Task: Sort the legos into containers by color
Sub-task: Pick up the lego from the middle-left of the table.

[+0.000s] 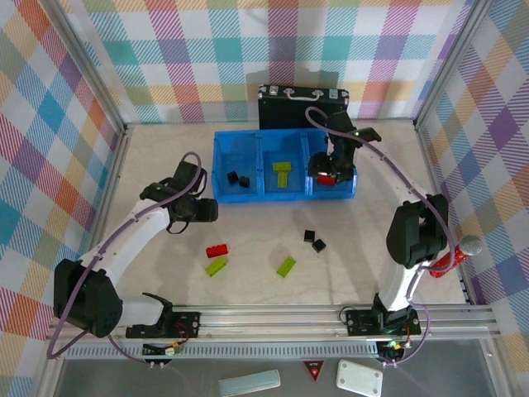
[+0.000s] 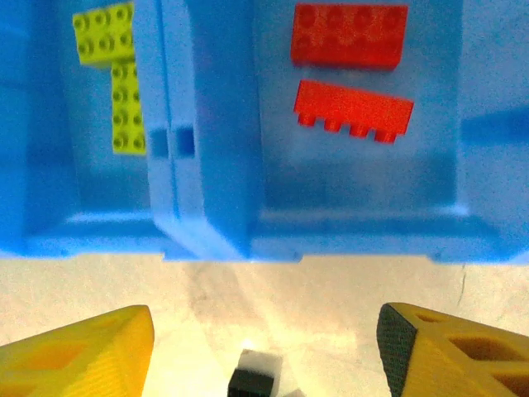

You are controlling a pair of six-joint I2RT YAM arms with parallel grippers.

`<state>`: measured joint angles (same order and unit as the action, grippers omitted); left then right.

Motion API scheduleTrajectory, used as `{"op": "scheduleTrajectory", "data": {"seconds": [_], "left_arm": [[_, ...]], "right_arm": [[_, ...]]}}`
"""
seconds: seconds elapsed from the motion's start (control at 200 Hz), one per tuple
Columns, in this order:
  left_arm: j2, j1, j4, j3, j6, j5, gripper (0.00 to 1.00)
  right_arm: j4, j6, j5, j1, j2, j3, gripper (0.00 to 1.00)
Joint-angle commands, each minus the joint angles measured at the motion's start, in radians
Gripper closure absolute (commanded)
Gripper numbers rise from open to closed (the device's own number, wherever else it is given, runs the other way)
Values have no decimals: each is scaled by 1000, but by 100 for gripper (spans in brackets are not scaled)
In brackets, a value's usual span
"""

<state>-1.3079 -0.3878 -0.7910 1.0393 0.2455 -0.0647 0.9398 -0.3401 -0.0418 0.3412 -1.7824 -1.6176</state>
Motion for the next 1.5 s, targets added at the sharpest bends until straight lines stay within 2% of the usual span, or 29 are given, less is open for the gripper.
{"op": "scheduleTrajectory", "data": {"seconds": [0.0,0.13,0.26,0.325,0.555,0.745,1.08,1.495], "left_arm": [[10,-30,-30,-44,128,-1,34],[34,-83,-35,-104,223,-17,30],[62,-146,-44,-160,334,-70,15],[74,-177,-43,-187,396,-94,12],[111,-281,0,-281,665,-141,11],[114,-330,21,-336,809,-168,10],[102,-351,123,-404,909,-103,10],[84,-370,107,-422,952,-96,14]], "right_arm": [[-38,-33,10,10,80,75,27],[-53,-41,15,11,131,157,27],[-74,-46,20,12,175,230,27],[-84,-47,20,12,189,259,27],[-116,-39,40,12,190,294,27],[-142,-24,65,12,181,304,27],[-165,-7,84,12,174,315,27],[-165,2,89,12,175,306,27]]}}
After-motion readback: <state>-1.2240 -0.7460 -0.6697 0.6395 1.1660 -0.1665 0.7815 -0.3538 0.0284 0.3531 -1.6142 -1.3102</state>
